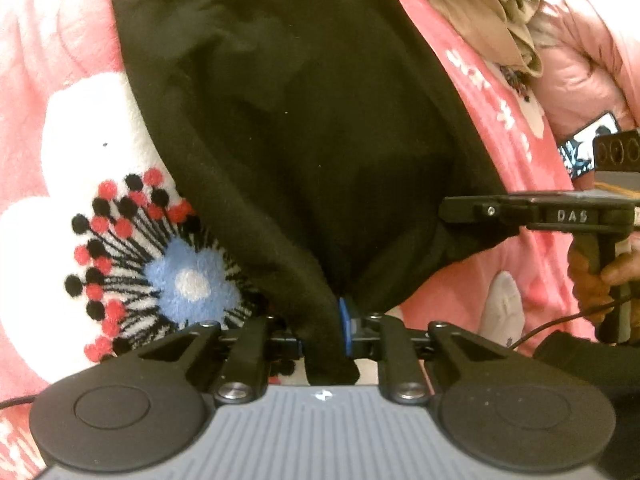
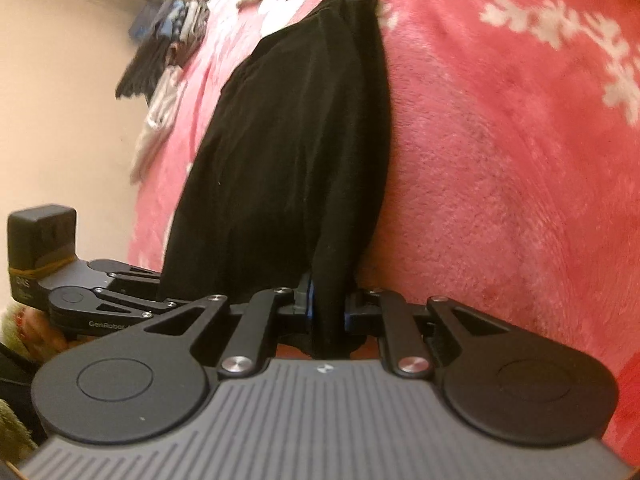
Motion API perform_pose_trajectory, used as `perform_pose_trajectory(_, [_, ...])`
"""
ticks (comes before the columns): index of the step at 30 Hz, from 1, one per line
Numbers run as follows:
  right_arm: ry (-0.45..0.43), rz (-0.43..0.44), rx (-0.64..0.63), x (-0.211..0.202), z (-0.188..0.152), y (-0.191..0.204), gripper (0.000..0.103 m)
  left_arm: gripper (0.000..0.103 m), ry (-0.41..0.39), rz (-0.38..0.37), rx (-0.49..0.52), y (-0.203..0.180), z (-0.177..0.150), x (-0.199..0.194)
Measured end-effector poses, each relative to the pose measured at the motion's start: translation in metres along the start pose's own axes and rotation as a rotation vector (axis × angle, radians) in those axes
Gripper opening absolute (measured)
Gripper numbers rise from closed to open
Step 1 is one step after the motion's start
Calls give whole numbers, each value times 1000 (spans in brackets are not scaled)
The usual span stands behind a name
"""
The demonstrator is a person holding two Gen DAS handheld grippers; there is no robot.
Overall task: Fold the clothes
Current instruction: 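Lift the black shirt with both grippers and fold it over onto itself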
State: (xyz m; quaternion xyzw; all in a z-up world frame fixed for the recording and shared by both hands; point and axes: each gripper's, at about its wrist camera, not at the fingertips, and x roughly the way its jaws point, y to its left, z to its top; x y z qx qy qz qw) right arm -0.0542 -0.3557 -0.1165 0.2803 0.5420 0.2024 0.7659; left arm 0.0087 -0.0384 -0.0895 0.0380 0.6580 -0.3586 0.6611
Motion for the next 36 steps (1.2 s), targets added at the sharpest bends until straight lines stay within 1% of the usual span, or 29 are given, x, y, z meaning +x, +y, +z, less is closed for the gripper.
perform_pose_trajectory(1, [6, -11, -12, 1, 1, 3, 13, 17, 1, -6, -11, 1, 0, 1])
perform_pose_trajectory(4, [16, -35, -39, 5, 3, 8, 14, 18, -4, -11, -27, 3, -1, 3])
perform_pose_trajectory(7, [5, -42, -51, 4, 0, 8, 11, 16, -19, 36, 19, -6, -4, 3])
perform_pose_trajectory(10, [-9, -62, -91, 3, -3, 15, 10, 15, -32, 93, 73, -18, -6, 3])
perform_pose_trajectory(15, [-9, -105, -149, 3, -3, 27, 10, 15, -38, 142, 120, -29, -9, 3])
perform_pose_trajectory(19, [-6, -122, -166, 5, -3, 30, 9, 15, -43, 180, 156, -37, -11, 3])
perform_pose_trajectory(25, [-3, -140, -188, 3, -5, 32, 9, 15, -43, 187, 155, -37, -12, 2])
perform_pose_trajectory(36, [2, -143, -192, 2, -5, 32, 9, 15, -46, 197, 171, -38, -12, 4])
